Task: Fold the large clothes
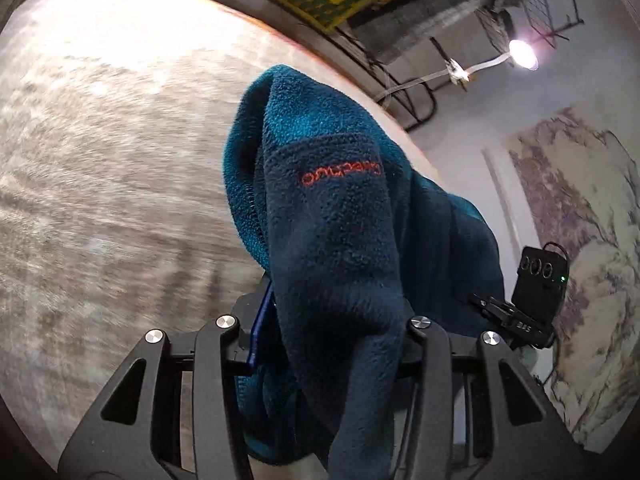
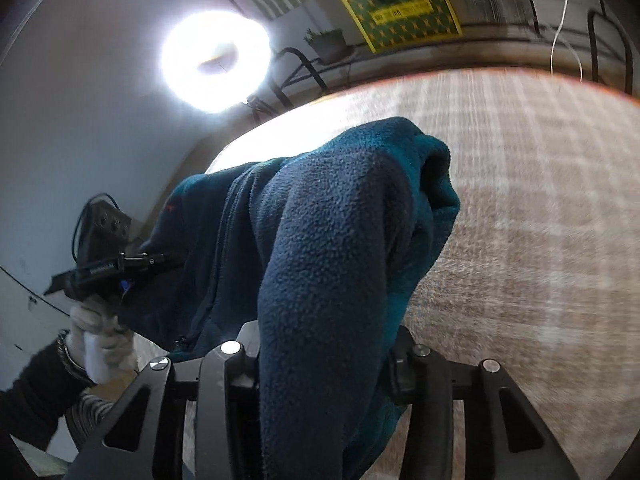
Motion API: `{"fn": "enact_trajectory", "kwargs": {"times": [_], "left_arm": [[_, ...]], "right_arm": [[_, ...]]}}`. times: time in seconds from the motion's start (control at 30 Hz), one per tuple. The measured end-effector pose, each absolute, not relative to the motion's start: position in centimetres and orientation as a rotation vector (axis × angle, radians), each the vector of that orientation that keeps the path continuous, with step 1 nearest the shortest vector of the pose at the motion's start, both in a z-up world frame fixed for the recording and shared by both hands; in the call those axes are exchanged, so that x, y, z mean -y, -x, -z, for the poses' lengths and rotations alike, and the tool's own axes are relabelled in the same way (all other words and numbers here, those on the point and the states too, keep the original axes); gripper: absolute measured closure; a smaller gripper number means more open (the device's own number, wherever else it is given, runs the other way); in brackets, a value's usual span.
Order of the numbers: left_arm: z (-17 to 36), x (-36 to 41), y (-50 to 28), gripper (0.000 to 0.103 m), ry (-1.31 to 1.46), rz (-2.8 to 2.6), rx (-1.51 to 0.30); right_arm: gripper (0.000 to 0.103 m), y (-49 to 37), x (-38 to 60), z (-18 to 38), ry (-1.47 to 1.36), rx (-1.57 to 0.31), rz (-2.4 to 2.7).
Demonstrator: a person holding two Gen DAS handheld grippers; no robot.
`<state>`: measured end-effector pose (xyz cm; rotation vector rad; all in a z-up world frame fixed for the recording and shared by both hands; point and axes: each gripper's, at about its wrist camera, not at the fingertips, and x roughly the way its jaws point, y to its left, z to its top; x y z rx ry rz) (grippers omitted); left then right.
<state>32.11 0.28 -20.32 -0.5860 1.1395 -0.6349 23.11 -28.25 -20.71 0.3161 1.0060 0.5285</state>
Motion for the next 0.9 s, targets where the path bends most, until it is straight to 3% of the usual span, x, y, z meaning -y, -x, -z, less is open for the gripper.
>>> {"fn": "enact_trajectory", "kwargs": {"times": [0.53, 0.9], "left_arm": [[13.9, 22.2, -36.0, 0.061, 0.455, 0.915, -1.055], [13.7, 36.1, -42.8, 0.061, 0.412, 1.014, -0.977]], "right_arm": [[0.061, -18.7, 44.2, 10.8, -0.17, -0.896, -0.27], [0.062, -24.3, 55.7, 7.1, -0.071, -0.818, -0.095]]}}
